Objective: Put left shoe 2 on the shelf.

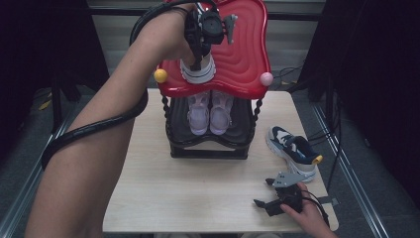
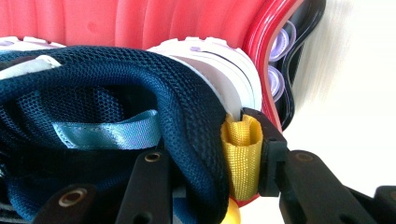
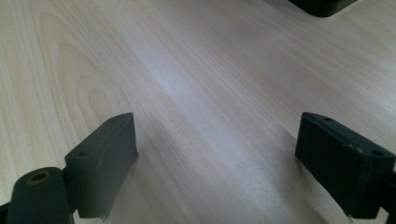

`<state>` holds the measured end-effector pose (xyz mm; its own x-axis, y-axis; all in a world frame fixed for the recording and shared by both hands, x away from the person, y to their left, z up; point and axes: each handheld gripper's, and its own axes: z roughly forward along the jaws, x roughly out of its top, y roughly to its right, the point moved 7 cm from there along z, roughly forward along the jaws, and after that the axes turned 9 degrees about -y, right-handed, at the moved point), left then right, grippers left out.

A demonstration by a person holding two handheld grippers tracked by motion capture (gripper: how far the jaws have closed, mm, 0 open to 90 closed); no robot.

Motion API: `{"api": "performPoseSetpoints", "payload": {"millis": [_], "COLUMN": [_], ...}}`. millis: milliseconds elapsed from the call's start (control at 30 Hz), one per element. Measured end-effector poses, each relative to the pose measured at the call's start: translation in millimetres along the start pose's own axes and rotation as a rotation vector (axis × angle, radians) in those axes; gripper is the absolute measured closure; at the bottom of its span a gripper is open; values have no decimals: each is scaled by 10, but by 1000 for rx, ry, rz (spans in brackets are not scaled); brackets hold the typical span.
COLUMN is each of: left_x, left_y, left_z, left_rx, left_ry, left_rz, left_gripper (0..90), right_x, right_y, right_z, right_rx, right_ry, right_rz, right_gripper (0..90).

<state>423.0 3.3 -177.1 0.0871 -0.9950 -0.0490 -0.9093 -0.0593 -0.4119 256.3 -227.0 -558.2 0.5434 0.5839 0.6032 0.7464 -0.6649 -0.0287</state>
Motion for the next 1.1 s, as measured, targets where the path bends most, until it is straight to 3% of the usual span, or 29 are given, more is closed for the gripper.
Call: {"api": "performPoseSetpoints", "payload": {"millis": [167,300,400,667,867,1100], "left_x": [-32,-32,-30,-46,-75,-111], "left_y": [-5,-9,-40,-86,-84,-87], "left_z": [-1,2,-11,-28,-33,-102], "left_rx": [4,8,15,-27,-97,-145], "left_ry": [-15,-10,24,95,121,147], "left_rz": [7,-13,-61,-196,-317,-371], "left_gripper": [647,624,547,391,332,315], "right_x": [1,3,4,7,8,9], "right_y": [0,1,1,1,4,3], "right_z": [1,4,5,7,7,9], "right_rx": [2,3,3,3,1,1], "right_ry": [2,1,1,2,3,2], "right_rz": [0,-1,-2,1,0,3], "right_gripper": [120,120,120,120,120,120]}}
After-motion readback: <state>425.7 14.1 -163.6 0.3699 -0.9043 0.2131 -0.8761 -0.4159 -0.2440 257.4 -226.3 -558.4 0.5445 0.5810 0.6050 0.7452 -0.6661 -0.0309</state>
